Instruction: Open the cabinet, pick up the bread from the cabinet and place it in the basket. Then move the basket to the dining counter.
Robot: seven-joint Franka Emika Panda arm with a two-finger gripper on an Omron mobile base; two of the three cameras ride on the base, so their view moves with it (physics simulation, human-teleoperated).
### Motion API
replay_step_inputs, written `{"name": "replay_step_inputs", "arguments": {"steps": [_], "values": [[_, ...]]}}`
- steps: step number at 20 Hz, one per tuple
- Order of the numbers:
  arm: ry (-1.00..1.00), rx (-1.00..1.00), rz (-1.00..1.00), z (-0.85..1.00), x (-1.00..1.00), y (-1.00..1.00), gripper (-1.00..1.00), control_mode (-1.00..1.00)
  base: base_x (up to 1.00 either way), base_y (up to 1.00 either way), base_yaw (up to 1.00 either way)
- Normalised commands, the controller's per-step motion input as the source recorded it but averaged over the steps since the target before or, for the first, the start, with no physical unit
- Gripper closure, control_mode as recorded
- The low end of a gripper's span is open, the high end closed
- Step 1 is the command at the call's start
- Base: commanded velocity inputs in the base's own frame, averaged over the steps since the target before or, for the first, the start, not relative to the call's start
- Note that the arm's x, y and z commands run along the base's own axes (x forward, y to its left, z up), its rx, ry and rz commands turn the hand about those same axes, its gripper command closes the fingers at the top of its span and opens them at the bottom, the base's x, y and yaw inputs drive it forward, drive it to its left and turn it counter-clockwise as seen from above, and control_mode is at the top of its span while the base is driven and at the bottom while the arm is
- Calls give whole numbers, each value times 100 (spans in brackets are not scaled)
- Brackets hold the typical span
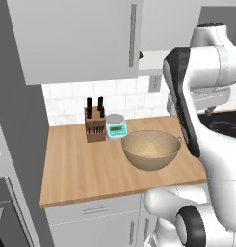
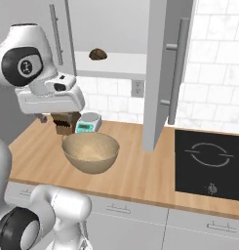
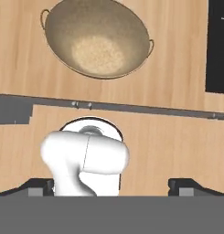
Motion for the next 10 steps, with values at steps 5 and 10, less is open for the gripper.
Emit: {"name": "replay_step_inputs", "arguments": {"steps": [5, 10], "values": [[-86, 3, 6, 61, 26, 47, -100, -100, 0, 0, 0], [-71, 22, 3, 71, 82, 6, -100, -100, 0, 0, 0]]}}
